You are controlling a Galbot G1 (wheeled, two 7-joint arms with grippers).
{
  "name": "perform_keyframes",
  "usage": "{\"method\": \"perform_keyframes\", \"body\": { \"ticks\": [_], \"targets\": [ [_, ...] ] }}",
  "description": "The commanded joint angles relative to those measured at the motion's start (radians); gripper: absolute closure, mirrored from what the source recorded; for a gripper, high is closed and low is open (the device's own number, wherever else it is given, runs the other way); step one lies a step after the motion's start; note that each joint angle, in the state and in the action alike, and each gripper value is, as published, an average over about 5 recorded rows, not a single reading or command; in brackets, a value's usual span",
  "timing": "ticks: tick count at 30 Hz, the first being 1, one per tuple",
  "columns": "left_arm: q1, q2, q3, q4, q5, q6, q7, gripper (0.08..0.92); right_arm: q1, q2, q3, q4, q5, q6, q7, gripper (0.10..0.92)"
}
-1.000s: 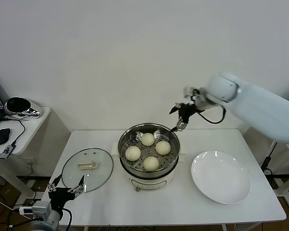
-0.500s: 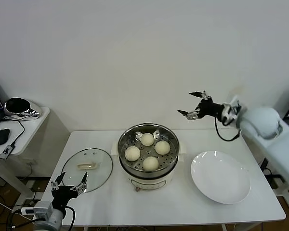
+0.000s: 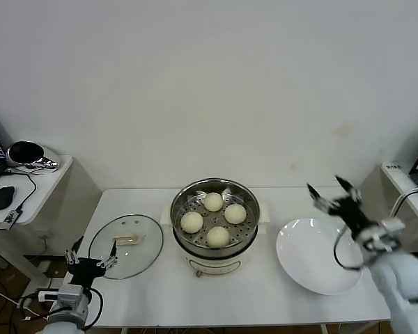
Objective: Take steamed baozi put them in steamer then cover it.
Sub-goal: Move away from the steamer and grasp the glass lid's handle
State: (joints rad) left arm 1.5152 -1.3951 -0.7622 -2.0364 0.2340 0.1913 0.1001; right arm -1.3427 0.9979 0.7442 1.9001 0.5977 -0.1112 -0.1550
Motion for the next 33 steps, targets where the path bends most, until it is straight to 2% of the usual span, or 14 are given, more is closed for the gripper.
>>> {"method": "perform_keyframes", "body": {
  "ticks": [1,3,6,10,19,25,33],
  "targets": [
    [-0.019,0.105,0.079,0.222,1.046,-0.356,-0.387,0.177,-0.277,0.206,0.16,0.062,0.0,0.054,0.063,0.203],
    [-0.019,0.136,0.116,0.269,1.108,-0.346,-0.475,0.177,-0.27,0.212,0.159,0.062,-0.002,0.051,0.062,0.203],
    [-0.019,0.165,0.166,0.299,1.136,-0.27,-0.514,0.177,-0.266,0.216,0.157,0.063,-0.006,0.048,0.058,0.203],
    [-0.032,0.174,0.204,0.325,1.09,-0.151,-0.483,0.177,-0.249,0.225,0.166,0.058,-0.006,0.039,0.048,0.203],
    [-0.064,0.158,0.171,0.407,1.168,-0.194,-0.432,0.177,-0.226,0.236,0.179,0.054,0.003,0.028,0.036,0.203],
    [-0.083,0.163,0.15,0.375,1.106,-0.266,-0.257,0.177,-0.234,0.243,0.18,0.054,0.001,0.035,0.026,0.203],
    [-0.156,0.145,0.153,0.43,1.098,-0.264,-0.242,0.177,-0.223,0.253,0.191,0.046,-0.003,0.039,0.028,0.203]
  ]
}}
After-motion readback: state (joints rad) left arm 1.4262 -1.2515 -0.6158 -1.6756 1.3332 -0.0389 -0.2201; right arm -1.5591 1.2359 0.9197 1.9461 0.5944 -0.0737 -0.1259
